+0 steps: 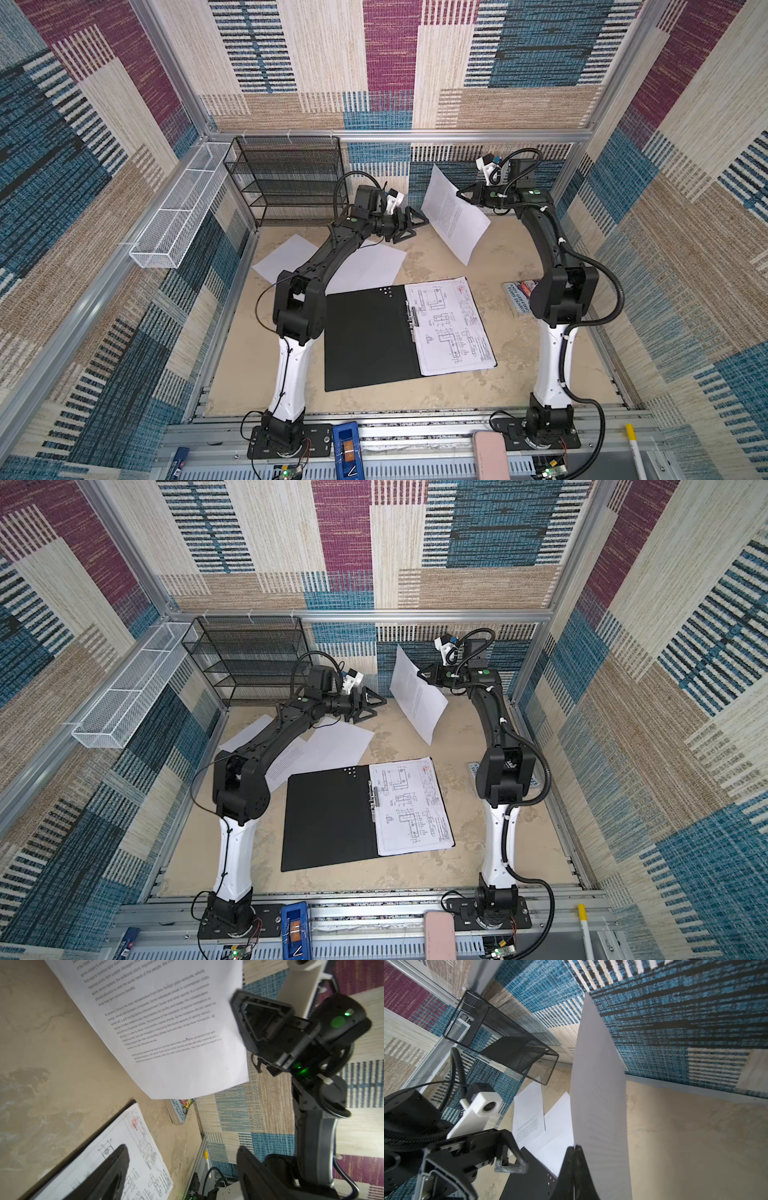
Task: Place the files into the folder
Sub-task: 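Carry the sheet over the folder with right gripper while left moves to clip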
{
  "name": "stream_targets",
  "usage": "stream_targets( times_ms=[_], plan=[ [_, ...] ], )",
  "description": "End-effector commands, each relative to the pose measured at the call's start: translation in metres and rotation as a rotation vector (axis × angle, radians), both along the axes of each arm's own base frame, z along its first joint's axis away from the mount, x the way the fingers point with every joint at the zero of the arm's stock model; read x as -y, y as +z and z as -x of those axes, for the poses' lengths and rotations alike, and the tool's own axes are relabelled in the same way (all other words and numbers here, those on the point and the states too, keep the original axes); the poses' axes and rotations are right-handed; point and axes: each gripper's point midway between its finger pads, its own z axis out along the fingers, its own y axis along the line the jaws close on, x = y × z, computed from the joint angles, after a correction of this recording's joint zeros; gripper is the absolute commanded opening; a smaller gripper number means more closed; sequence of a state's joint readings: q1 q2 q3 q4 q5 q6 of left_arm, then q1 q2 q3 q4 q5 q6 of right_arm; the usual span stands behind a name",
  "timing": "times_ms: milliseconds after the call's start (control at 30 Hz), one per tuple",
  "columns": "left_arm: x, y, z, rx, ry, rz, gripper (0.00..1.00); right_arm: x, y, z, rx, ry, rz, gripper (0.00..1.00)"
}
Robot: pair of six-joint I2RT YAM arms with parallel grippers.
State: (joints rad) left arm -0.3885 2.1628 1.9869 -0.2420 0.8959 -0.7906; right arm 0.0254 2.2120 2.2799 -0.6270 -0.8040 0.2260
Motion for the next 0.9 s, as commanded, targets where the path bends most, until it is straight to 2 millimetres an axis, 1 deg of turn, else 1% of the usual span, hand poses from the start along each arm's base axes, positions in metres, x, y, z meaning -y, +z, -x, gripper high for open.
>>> stream_targets(
  times_ms=[0,67,133,200,267,333,367,400,467,500,567,667,733,767,867],
  plan=[
    [-0.011,0.029,0.027,0.049,0.008,0.046,0.82,0.001,0.023,0.020,-0.005,-0.048,-0.055,0.00],
    [-0.026,0.018,0.050,0.023,0.046,0.004,0.82,0.001,0.029,0.040,0.002,-0.072,-0.077,0.00],
    [-0.043,-0.002,0.073,-0.005,0.082,-0.052,0.82,-0.004,0.041,0.064,0.028,-0.061,-0.092,0.00],
    [-0.060,-0.031,0.095,-0.048,0.113,-0.138,0.82,-0.013,0.051,0.089,0.052,-0.055,-0.086,0.00],
    [-0.078,-0.065,0.119,-0.095,0.121,-0.250,0.82,-0.023,0.064,0.119,0.073,-0.041,-0.100,0.00],
    [-0.097,-0.098,0.137,-0.144,0.136,-0.355,0.83,-0.035,0.071,0.147,0.079,-0.017,-0.120,0.00],
    [-0.107,-0.115,0.145,-0.186,0.143,-0.388,0.83,-0.038,0.074,0.161,0.091,-0.014,-0.119,0.00],
    [-0.113,-0.127,0.152,-0.221,0.143,-0.399,0.83,-0.037,0.073,0.170,0.090,-0.026,-0.120,0.00],
    [-0.121,-0.144,0.166,-0.269,0.140,-0.379,0.83,-0.030,0.061,0.191,0.071,-0.058,-0.129,0.00],
    [-0.123,-0.148,0.171,-0.278,0.142,-0.369,0.83,-0.026,0.055,0.198,0.068,-0.082,-0.119,0.00],
    [-0.126,-0.156,0.182,-0.286,0.140,-0.360,0.83,-0.014,0.036,0.212,0.055,-0.134,-0.110,0.00],
    [-0.132,-0.168,0.194,-0.318,0.142,-0.384,0.83,0.011,0.003,0.226,0.009,-0.209,-0.130,0.00],
    [-0.138,-0.180,0.200,-0.346,0.159,-0.420,0.83,0.026,-0.021,0.232,-0.011,-0.252,-0.142,0.00],
    [-0.143,-0.189,0.203,-0.373,0.169,-0.444,0.83,0.029,-0.035,0.234,-0.019,-0.264,-0.138,0.00],
    [-0.148,-0.209,0.210,-0.455,0.169,-0.471,0.83,0.034,-0.074,0.242,-0.036,-0.292,-0.110,0.00]
  ],
)
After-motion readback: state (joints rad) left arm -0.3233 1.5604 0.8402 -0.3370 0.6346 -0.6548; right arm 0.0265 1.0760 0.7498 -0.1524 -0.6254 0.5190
